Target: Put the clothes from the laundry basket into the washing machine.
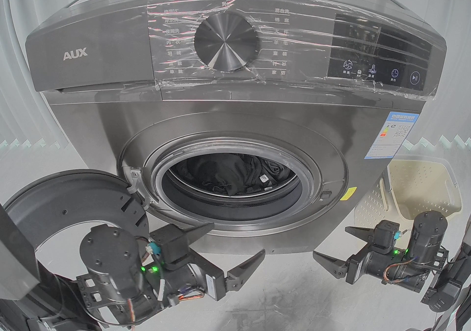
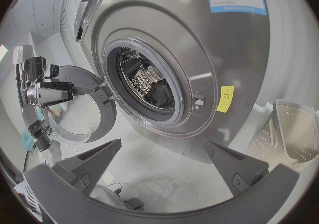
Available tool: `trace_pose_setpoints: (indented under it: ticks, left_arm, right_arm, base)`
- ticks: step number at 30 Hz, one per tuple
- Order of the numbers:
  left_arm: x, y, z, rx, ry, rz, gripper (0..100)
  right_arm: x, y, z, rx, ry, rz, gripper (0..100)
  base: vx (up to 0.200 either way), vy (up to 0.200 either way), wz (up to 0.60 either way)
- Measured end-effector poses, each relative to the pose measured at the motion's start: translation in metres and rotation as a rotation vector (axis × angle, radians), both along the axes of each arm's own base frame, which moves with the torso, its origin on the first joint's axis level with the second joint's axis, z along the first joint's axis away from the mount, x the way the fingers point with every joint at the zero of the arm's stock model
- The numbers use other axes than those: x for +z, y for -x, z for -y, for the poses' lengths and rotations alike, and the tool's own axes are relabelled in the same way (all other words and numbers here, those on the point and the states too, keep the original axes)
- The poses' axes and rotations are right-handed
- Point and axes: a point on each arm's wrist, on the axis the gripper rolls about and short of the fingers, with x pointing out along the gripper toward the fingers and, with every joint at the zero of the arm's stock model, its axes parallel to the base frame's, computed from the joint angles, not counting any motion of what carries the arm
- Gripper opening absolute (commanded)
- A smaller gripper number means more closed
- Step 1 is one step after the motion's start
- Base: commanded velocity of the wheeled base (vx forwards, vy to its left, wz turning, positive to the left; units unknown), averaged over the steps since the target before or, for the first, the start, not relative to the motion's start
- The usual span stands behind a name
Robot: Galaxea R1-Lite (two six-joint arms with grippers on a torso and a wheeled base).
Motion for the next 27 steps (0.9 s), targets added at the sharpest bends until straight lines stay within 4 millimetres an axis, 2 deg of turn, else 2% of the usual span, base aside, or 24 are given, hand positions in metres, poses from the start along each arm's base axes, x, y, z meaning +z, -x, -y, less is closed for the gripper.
trace_pose_setpoints:
  ticks: [6,13,27]
  left_arm:
    - [0.014,0.009,-0.02,0.064,0.035,0.035,100]
    - [0.024,0.009,-0.036,0.122,0.069,0.062,100]
    - [0.017,0.01,-0.056,0.184,0.039,0.049,100]
  right_arm:
    - [0.01,0.008,0.005,-0.003,-0.021,0.034,100]
    - [0.016,0.011,0.006,-0.004,-0.036,0.055,100]
    - [0.021,0.008,0.013,-0.042,-0.049,0.083,100]
  base:
    - [0.0,0.0,0.0]
    - [0.0,0.0,0.0]
    - [-0.2,0.0,0.0]
